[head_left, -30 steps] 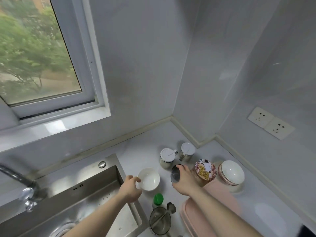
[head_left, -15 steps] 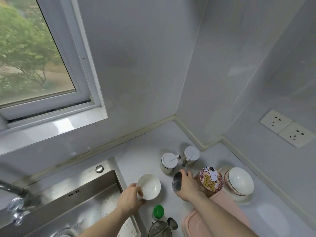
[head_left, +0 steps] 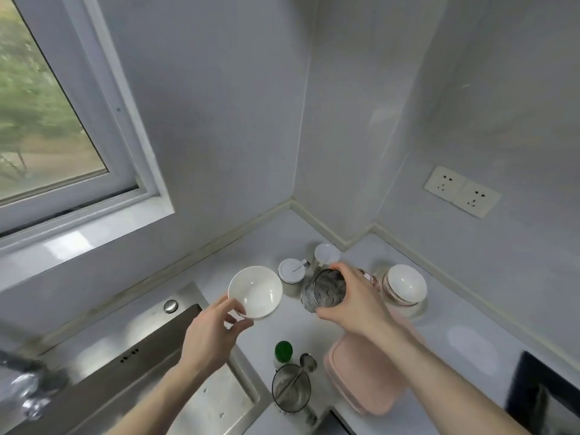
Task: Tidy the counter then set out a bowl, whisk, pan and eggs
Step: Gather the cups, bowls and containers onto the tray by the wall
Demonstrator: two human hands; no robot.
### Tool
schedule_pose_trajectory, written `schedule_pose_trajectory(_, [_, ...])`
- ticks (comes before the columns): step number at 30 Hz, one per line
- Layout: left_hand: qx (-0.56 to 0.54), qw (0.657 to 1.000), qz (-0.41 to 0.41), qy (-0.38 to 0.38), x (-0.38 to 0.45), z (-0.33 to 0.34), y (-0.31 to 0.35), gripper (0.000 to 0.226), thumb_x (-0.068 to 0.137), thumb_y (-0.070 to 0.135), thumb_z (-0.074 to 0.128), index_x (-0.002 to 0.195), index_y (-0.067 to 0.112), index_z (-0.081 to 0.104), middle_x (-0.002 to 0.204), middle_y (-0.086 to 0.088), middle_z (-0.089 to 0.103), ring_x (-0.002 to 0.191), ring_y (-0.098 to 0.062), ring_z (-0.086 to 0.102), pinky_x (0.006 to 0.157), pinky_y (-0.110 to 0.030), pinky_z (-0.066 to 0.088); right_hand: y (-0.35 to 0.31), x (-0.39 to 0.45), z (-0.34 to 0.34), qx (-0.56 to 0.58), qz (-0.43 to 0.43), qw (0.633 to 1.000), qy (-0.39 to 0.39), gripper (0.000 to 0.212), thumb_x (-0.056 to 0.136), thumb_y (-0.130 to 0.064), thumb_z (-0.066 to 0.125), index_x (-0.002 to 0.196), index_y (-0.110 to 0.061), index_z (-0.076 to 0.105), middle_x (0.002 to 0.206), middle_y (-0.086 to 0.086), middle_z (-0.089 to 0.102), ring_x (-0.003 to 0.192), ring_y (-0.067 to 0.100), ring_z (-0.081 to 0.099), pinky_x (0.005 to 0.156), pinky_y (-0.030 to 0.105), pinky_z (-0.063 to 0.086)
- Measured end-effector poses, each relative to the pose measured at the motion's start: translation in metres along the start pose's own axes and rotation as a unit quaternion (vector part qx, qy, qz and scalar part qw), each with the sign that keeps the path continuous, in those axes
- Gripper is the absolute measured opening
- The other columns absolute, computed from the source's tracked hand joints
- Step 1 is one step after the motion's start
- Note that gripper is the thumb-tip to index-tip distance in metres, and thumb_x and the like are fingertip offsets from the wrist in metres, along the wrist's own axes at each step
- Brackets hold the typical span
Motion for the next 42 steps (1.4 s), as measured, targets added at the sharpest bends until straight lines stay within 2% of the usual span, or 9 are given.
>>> schedule_pose_trajectory(7, [-0.017, 0.990, 0.143, -0.013, -0.031, -0.032, 0.091, 0.026, 0.079, 0.047, 0.080, 0.084, 0.039, 0.055, 0.099, 0.029, 0.063, 0.077, 0.002, 0.062, 0.060, -0.027, 0.050, 0.005, -0.115, -0.069, 0.062, 0.015, 0.992, 0.111, 0.077, 0.058, -0.043, 0.085, 0.125, -0.051, 0.048, 0.121, -0.032, 0.053, 0.108, -0.012, 0.051, 0.088, 0.012, 0.042])
schedule_pose_trajectory(11, [-0.051, 0.977, 0.199, -0.053, -0.063, -0.020, 0.140, 0.028, 0.078, 0.044, 0.082, 0.084, 0.039, 0.055, 0.104, 0.029, 0.062, 0.083, -0.001, 0.063, 0.064, -0.031, 0.054, 0.034, -0.181, -0.092, 0.062, 0.053, 0.985, 0.153, 0.084, 0.055, -0.046, 0.084, 0.132, -0.048, 0.048, 0.122, -0.025, 0.055, 0.111, 0.000, 0.055, 0.092, 0.023, 0.048])
schedule_pose_trajectory(15, [-0.066, 0.963, 0.244, -0.093, -0.097, -0.005, 0.190, 0.026, 0.077, 0.041, 0.084, 0.082, 0.036, 0.058, 0.105, 0.037, 0.058, 0.085, 0.005, 0.060, 0.062, -0.025, 0.051, 0.069, -0.252, -0.113, 0.061, 0.095, 0.970, 0.213, 0.084, 0.054, -0.049, 0.086, 0.129, -0.048, 0.049, 0.120, -0.026, 0.055, 0.110, -0.003, 0.057, 0.093, 0.020, 0.049])
schedule_pose_trajectory(21, [-0.049, 0.937, 0.311, -0.149, -0.150, 0.026, 0.256, 0.025, 0.078, 0.042, 0.083, 0.083, 0.038, 0.058, 0.098, 0.028, 0.062, 0.087, 0.001, 0.062, 0.066, -0.033, 0.055, 0.120, -0.365, -0.139, 0.066, 0.166, 0.944, 0.276, 0.086, 0.055, -0.051, 0.085, 0.132, -0.048, 0.048, 0.125, -0.026, 0.053, 0.114, -0.001, 0.052, 0.095, 0.020, 0.044])
schedule_pose_trajectory(25, [-0.047, 0.918, 0.354, -0.174, -0.214, 0.058, 0.315, 0.026, 0.076, 0.036, 0.085, 0.080, 0.036, 0.059, 0.084, 0.023, 0.064, 0.089, 0.006, 0.058, 0.063, -0.013, 0.042, 0.159, -0.462, -0.159, 0.083, 0.207, 0.923, 0.314, 0.085, 0.055, -0.048, 0.085, 0.131, -0.049, 0.049, 0.123, -0.030, 0.053, 0.114, -0.005, 0.052, 0.097, 0.022, 0.047])
schedule_pose_trajectory(29, [-0.063, 0.905, 0.359, -0.220, -0.294, 0.097, 0.366, 0.027, 0.078, 0.040, 0.083, 0.084, 0.040, 0.057, 0.082, 0.022, 0.066, 0.072, 0.005, 0.059, 0.065, -0.031, 0.052, 0.199, -0.569, -0.176, 0.079, 0.243, 0.907, 0.336, 0.083, 0.055, -0.047, 0.085, 0.129, -0.051, 0.049, 0.120, -0.031, 0.053, 0.110, -0.009, 0.053, 0.090, 0.021, 0.050])
schedule_pose_trajectory(33, [-0.077, 0.884, 0.390, -0.247, -0.382, 0.132, 0.414, 0.026, 0.077, 0.034, 0.085, 0.080, 0.038, 0.059, 0.098, 0.036, 0.060, 0.075, 0.004, 0.060, 0.060, -0.024, 0.047, 0.242, -0.679, -0.188, 0.072, 0.287, 0.883, 0.364, 0.087, 0.054, -0.050, 0.084, 0.133, -0.048, 0.048, 0.125, -0.030, 0.052, 0.114, -0.006, 0.052, 0.092, 0.019, 0.047])
schedule_pose_trajectory(39, [-0.074, 0.845, 0.430, -0.311, -0.476, 0.174, 0.471, 0.028, 0.077, 0.032, 0.086, 0.083, 0.039, 0.059, 0.078, 0.017, 0.069, 0.070, -0.006, 0.060, 0.063, -0.028, 0.049, 0.277, -0.801, -0.197, 0.061, 0.333, 0.853, 0.398, 0.079, 0.059, -0.043, 0.086, 0.128, -0.050, 0.049, 0.118, -0.033, 0.051, 0.108, -0.023, 0.043, 0.081, -0.003, 0.036])
schedule_pose_trajectory(42, [-0.066, 0.814, 0.474, -0.329, -0.523, 0.198, 0.518, 0.027, 0.078, 0.036, 0.084, 0.084, 0.040, 0.058, 0.080, 0.016, 0.069, 0.069, -0.006, 0.060, 0.063, -0.029, 0.051, 0.300, -0.863, -0.204, 0.060, 0.372, 0.822, 0.427, 0.084, 0.057, -0.046, 0.085, 0.132, -0.047, 0.048, 0.120, -0.029, 0.051, 0.107, -0.009, 0.050, 0.084, 0.007, 0.038])
Point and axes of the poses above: each hand's wrist, its own x-axis towards the middle knuckle, its own z-axis out of the palm, y = z × x, the point moved 6 cm from there along x, towards the middle knuckle
